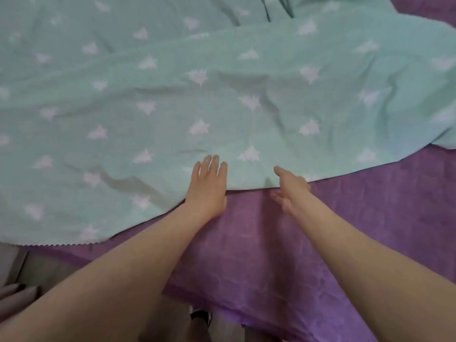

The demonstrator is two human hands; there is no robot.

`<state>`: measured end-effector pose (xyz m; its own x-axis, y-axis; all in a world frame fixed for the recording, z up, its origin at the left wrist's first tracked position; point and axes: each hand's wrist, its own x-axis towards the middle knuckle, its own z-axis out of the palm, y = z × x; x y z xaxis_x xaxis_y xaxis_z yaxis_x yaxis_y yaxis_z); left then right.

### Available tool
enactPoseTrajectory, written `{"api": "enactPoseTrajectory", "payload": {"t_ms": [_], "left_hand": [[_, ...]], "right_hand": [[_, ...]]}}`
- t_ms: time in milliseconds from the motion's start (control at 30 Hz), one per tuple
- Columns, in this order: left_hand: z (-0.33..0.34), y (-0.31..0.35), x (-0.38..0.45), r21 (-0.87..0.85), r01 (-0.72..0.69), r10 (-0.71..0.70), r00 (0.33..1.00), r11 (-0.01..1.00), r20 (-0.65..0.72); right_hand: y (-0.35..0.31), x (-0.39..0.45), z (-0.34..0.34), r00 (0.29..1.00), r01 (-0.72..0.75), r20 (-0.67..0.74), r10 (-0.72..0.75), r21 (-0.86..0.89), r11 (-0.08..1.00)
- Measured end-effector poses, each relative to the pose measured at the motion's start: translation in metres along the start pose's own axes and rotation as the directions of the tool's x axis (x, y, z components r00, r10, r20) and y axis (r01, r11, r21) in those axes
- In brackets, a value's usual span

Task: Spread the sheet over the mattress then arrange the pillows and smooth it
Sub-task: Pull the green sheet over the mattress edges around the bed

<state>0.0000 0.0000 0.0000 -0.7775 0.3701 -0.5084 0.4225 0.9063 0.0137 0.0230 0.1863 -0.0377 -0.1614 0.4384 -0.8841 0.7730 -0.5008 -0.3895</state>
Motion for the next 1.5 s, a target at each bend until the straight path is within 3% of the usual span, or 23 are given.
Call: {"api": "enactPoseTrajectory", "payload": {"t_ms": [133, 300, 400, 467, 600, 767, 900, 967, 1033, 1133, 1233, 1300, 1400, 1500], "left_hand": [[0.015, -0.008, 0.014, 0.134, -0.005, 0.016, 0.997, 0.991, -0.078], [0.007, -0.013, 0.023, 0.081, -0.01, 0.015, 0.998, 0.997, -0.062], [-0.009, -0.015, 0.012, -0.157, 0.065, -0.075, 0.996, 0.985, -0.057], [-0.028, -0.019, -0.001, -0.324, 0.111, -0.141, 0.988, 0.94, -0.07], [-0.062, -0.024, -0.03, -0.425, 0.116, -0.161, 0.984, 0.898, -0.071], [-0.109, -0.031, -0.085, -0.424, 0.053, -0.072, 0.997, 0.904, -0.03], [-0.136, -0.035, -0.125, -0.164, -0.079, 0.104, 0.983, 0.983, 0.153], [-0.143, -0.039, -0.137, -0.108, -0.165, 0.183, 0.966, 0.98, 0.18], [-0.148, -0.045, -0.147, -0.151, -0.232, 0.254, 0.957, 0.961, 0.142], [-0.158, -0.051, -0.174, -0.476, -0.188, 0.304, 0.936, 0.859, 0.178], [-0.165, -0.055, -0.202, -0.534, -0.095, 0.288, 0.913, 0.84, 0.289], [-0.167, -0.058, -0.211, -0.546, -0.072, 0.251, 0.932, 0.834, 0.262], [-0.168, -0.059, -0.225, -0.587, -0.053, 0.239, 0.94, 0.808, 0.244], [-0.157, -0.054, -0.242, -0.508, -0.073, 0.247, 0.927, 0.858, 0.283]], "right_hand": [[0.001, 0.024, 0.002, 0.998, -0.063, 0.023, 0.06, 0.223, 0.973], [-0.004, 0.032, -0.002, 0.995, -0.086, 0.062, 0.073, 0.235, 0.968], [-0.005, 0.018, -0.009, 0.994, -0.088, 0.091, 0.06, 0.346, 0.934], [-0.012, -0.003, -0.016, 0.977, -0.165, 0.199, 0.076, 0.484, 0.859], [-0.025, -0.054, -0.026, 0.922, -0.276, 0.386, 0.002, 0.656, 0.703], [-0.021, -0.142, -0.047, 0.878, -0.255, 0.454, -0.149, 0.708, 0.658], [-0.009, -0.196, -0.066, 0.826, -0.276, 0.514, -0.232, 0.727, 0.629], [-0.001, -0.217, -0.076, 0.812, -0.268, 0.519, -0.267, 0.738, 0.619], [0.006, -0.236, -0.087, 0.794, -0.257, 0.523, -0.311, 0.752, 0.608], [0.021, -0.262, -0.103, 0.751, -0.253, 0.537, -0.385, 0.772, 0.582], [0.041, -0.284, -0.118, 0.774, -0.261, 0.471, -0.423, 0.847, 0.464], [0.052, -0.291, -0.127, 0.805, -0.285, 0.443, -0.394, 0.872, 0.397], [0.061, -0.296, -0.141, 0.864, -0.277, 0.403, -0.303, 0.881, 0.383], [0.063, -0.291, -0.165, 0.887, -0.214, 0.342, -0.309, 0.9, 0.38]]}}
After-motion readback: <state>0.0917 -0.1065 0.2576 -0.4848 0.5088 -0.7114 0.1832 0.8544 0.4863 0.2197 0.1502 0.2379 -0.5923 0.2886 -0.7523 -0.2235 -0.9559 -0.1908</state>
